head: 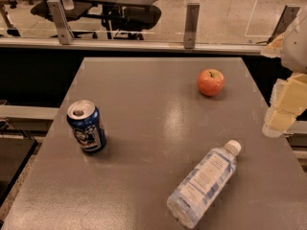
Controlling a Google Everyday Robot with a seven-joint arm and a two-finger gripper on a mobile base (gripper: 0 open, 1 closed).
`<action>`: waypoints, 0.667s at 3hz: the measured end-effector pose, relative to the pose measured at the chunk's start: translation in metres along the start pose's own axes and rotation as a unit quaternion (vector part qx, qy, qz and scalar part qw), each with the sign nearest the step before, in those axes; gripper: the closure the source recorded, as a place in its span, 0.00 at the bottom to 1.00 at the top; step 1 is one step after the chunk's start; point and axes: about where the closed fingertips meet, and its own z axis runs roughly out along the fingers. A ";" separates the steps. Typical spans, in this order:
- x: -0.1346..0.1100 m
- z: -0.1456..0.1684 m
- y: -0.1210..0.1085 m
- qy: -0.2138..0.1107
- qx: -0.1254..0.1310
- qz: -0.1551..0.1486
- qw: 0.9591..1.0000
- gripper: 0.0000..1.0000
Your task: Pick pepsi can
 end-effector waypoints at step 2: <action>-0.021 0.003 0.000 -0.025 -0.009 -0.014 1.000 0.00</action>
Offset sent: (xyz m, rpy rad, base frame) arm 0.0154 0.0603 0.0011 0.1333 0.0232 0.1338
